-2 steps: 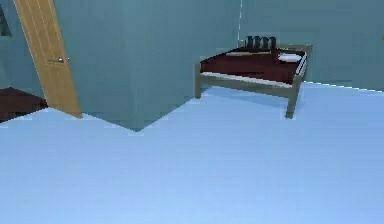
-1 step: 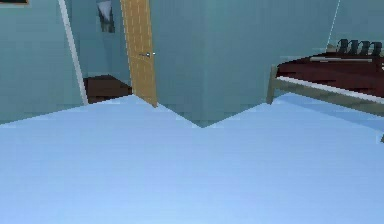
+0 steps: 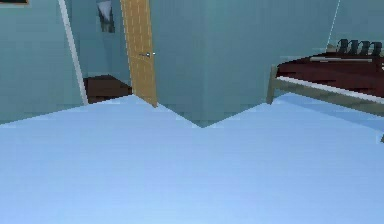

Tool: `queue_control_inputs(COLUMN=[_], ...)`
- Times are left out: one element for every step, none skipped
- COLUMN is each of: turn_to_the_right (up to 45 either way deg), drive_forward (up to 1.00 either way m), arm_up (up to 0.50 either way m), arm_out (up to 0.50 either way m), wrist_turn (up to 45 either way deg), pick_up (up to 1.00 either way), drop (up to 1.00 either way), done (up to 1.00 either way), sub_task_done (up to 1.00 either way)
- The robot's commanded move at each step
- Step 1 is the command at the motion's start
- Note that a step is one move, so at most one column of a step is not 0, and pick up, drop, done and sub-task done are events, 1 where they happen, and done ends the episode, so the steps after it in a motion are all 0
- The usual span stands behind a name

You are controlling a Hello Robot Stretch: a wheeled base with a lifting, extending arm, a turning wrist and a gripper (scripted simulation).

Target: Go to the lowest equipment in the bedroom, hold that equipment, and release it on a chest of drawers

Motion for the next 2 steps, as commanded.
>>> queue_control_inputs(turn_to_the_right=[0.0,0.0], drive_forward=[0.00,0.00], arm_up=[0.00,0.00], arm_out=[0.44,0.00], wrist_turn=[0.0,45.0], pick_up=[0.00,0.00], drop=[0.00,0.00], done=[0.00,0.00], sub_task_done=[0.00,0.00])
